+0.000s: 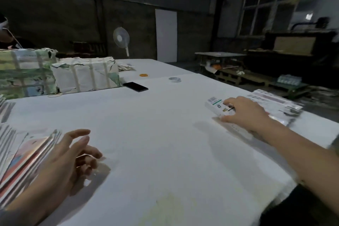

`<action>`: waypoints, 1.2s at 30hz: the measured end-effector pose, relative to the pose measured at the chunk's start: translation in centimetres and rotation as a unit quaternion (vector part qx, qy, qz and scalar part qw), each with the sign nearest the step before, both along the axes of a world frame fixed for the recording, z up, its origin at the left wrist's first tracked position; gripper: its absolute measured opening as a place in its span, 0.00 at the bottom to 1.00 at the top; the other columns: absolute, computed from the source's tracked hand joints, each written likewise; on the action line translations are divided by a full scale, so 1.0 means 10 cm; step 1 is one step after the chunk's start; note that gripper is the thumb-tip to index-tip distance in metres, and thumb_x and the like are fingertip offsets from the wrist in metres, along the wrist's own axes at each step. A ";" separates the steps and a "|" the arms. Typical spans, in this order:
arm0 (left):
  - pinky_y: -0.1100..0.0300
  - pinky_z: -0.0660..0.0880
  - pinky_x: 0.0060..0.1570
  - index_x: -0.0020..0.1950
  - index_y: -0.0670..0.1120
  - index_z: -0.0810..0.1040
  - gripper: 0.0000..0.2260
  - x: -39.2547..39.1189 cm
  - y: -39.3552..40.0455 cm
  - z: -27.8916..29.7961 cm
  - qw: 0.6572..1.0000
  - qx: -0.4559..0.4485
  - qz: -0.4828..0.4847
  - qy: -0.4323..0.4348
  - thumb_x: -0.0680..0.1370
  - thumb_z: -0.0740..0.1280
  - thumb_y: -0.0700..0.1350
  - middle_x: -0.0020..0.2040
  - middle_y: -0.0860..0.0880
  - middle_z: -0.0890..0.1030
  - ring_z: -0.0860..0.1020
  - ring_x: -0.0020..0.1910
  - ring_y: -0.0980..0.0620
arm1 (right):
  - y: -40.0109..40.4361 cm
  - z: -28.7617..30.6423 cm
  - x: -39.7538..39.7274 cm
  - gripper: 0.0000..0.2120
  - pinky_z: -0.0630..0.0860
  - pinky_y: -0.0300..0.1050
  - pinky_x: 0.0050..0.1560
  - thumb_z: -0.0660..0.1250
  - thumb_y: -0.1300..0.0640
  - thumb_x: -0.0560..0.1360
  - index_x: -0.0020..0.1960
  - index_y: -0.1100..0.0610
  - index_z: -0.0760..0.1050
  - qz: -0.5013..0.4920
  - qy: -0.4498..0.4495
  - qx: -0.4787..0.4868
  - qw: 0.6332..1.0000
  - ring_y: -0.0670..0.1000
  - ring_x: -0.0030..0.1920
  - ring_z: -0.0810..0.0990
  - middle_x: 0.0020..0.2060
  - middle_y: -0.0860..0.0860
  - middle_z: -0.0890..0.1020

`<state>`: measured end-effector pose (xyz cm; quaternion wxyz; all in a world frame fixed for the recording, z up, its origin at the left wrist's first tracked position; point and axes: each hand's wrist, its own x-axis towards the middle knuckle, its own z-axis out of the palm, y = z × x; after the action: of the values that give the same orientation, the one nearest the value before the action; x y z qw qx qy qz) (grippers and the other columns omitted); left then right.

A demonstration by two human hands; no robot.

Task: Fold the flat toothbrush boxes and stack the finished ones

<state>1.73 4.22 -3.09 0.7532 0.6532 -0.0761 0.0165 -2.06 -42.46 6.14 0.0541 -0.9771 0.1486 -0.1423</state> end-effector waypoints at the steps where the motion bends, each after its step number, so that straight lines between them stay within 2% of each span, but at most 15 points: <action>1: 0.63 0.70 0.27 0.56 0.60 0.79 0.06 0.01 0.02 -0.01 1.000 0.000 -0.001 0.002 0.82 0.64 0.54 0.37 0.42 0.83 0.77 0.26 0.51 | -0.20 -0.01 -0.03 0.30 0.73 0.49 0.55 0.71 0.36 0.70 0.70 0.42 0.71 -0.025 -0.002 -0.009 1.000 0.53 0.63 0.74 0.61 0.47 0.75; 6: 0.57 0.77 0.29 0.62 0.55 0.79 0.29 0.11 0.28 -0.17 0.999 0.035 -0.016 0.012 0.66 0.76 0.66 0.38 0.39 0.82 0.77 0.26 0.50 | -0.78 -0.01 -0.11 0.24 0.74 0.53 0.61 0.65 0.37 0.76 0.69 0.44 0.73 -0.091 0.054 -0.075 0.992 0.56 0.66 0.72 0.66 0.49 0.75; 8: 0.52 0.79 0.32 0.64 0.54 0.78 0.27 0.19 0.36 -0.28 0.999 0.051 -0.009 -0.010 0.69 0.77 0.61 0.40 0.37 0.82 0.78 0.26 0.50 | -0.79 -0.01 -0.07 0.22 0.71 0.53 0.63 0.63 0.37 0.77 0.67 0.44 0.74 -0.122 0.034 -0.168 0.978 0.56 0.66 0.70 0.65 0.50 0.73; 10: 0.57 0.77 0.31 0.63 0.53 0.79 0.24 0.14 0.32 -0.28 0.999 0.045 -0.001 -0.009 0.71 0.74 0.62 0.38 0.40 0.82 0.78 0.25 0.50 | -0.61 0.01 0.01 0.21 0.68 0.53 0.64 0.62 0.38 0.78 0.68 0.45 0.73 -0.104 -0.018 -0.192 0.976 0.56 0.66 0.69 0.64 0.50 0.73; 13: 0.60 0.77 0.30 0.58 0.51 0.80 0.09 -0.01 0.07 -0.05 0.999 0.032 0.006 0.024 0.80 0.65 0.50 0.35 0.44 0.82 0.78 0.25 0.52 | -0.09 0.00 0.13 0.19 0.68 0.52 0.63 0.61 0.41 0.79 0.67 0.45 0.73 -0.013 -0.046 -0.141 0.989 0.54 0.65 0.69 0.64 0.48 0.73; 17: 0.64 0.67 0.29 0.52 0.49 0.81 0.06 -0.22 -0.08 0.14 0.994 0.095 0.003 0.046 0.83 0.64 0.44 0.34 0.43 0.79 0.74 0.25 0.50 | 0.89 -0.12 0.23 0.14 0.69 0.48 0.57 0.61 0.45 0.79 0.62 0.45 0.76 0.133 -0.071 0.005 0.989 0.52 0.63 0.71 0.61 0.46 0.75; 19: 0.64 0.65 0.27 0.48 0.49 0.81 0.08 -0.36 -0.16 0.25 0.984 0.178 0.024 -0.019 0.82 0.65 0.39 0.33 0.43 0.79 0.73 0.25 0.50 | 1.45 -0.19 0.25 0.13 0.69 0.46 0.53 0.62 0.45 0.79 0.61 0.46 0.77 0.196 -0.066 0.091 0.974 0.50 0.60 0.73 0.58 0.45 0.77; 21: 0.61 0.71 0.26 0.45 0.50 0.81 0.10 -0.44 -0.20 0.32 0.937 0.313 0.089 -0.125 0.80 0.67 0.36 0.32 0.47 0.80 0.76 0.27 0.52 | 2.02 -0.26 0.24 0.12 0.70 0.46 0.52 0.62 0.45 0.78 0.60 0.45 0.77 0.255 -0.037 0.162 0.953 0.49 0.57 0.74 0.56 0.45 0.77; 23: 0.53 0.77 0.37 0.47 0.51 0.79 0.07 -0.42 -0.19 0.38 0.868 0.437 0.140 -0.187 0.78 0.68 0.39 0.35 0.51 0.82 0.79 0.36 0.51 | 2.51 -0.31 0.24 0.12 0.72 0.47 0.53 0.64 0.45 0.77 0.59 0.44 0.78 0.305 -0.007 0.211 0.928 0.48 0.56 0.76 0.55 0.44 0.78; 25: 0.50 0.75 0.49 0.56 0.53 0.77 0.07 -0.38 -0.11 0.42 0.780 0.572 0.163 -0.194 0.78 0.67 0.45 0.47 0.53 0.82 0.78 0.51 0.48 | 2.93 -0.35 0.25 0.12 0.75 0.48 0.57 0.64 0.46 0.76 0.58 0.44 0.79 0.339 0.009 0.254 0.906 0.48 0.55 0.78 0.54 0.44 0.80; 28: 0.46 0.66 0.65 0.69 0.56 0.67 0.20 -0.31 0.10 0.38 0.641 0.733 0.189 -0.127 0.77 0.61 0.55 0.65 0.52 0.73 0.68 0.68 0.45 | 3.30 -0.44 0.28 0.10 0.76 0.48 0.57 0.63 0.51 0.77 0.56 0.47 0.80 0.362 -0.001 0.309 0.879 0.49 0.52 0.79 0.51 0.45 0.82; 29: 0.43 0.62 0.69 0.71 0.56 0.64 0.22 -0.31 0.17 0.35 0.619 0.755 0.196 -0.094 0.77 0.60 0.56 0.68 0.51 0.71 0.65 0.71 0.43 | 3.34 -0.49 0.28 0.10 0.76 0.48 0.56 0.63 0.53 0.77 0.56 0.48 0.80 0.366 -0.013 0.312 0.877 0.48 0.51 0.79 0.50 0.45 0.82; 32: 0.43 0.60 0.72 0.77 0.51 0.58 0.27 -0.29 0.32 0.30 0.599 0.773 0.209 -0.027 0.79 0.57 0.55 0.72 0.46 0.69 0.64 0.73 0.41 | 3.33 -0.66 0.29 0.09 0.75 0.44 0.54 0.64 0.56 0.77 0.53 0.49 0.81 0.379 -0.057 0.316 0.868 0.45 0.48 0.78 0.46 0.43 0.82; 34: 0.46 0.62 0.70 0.77 0.49 0.57 0.25 -0.28 0.35 0.30 0.575 0.788 0.217 -0.022 0.81 0.56 0.52 0.70 0.45 0.72 0.68 0.71 0.42 | 3.29 -0.70 0.31 0.09 0.75 0.42 0.50 0.65 0.58 0.75 0.49 0.48 0.82 0.386 -0.082 0.337 0.855 0.44 0.44 0.78 0.42 0.41 0.82; 36: 0.49 0.64 0.66 0.73 0.50 0.60 0.20 -0.28 0.32 0.32 0.576 0.787 0.214 -0.061 0.82 0.56 0.49 0.63 0.48 0.78 0.74 0.65 0.44 | 3.28 -0.71 0.34 0.09 0.75 0.40 0.48 0.65 0.58 0.75 0.47 0.46 0.81 0.384 -0.082 0.355 0.848 0.42 0.43 0.78 0.40 0.41 0.82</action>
<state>-1.11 7.41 0.06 -0.0883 0.9839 0.0373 0.1509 1.30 -9.68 -1.00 0.4592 -0.8553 -0.2034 -0.1271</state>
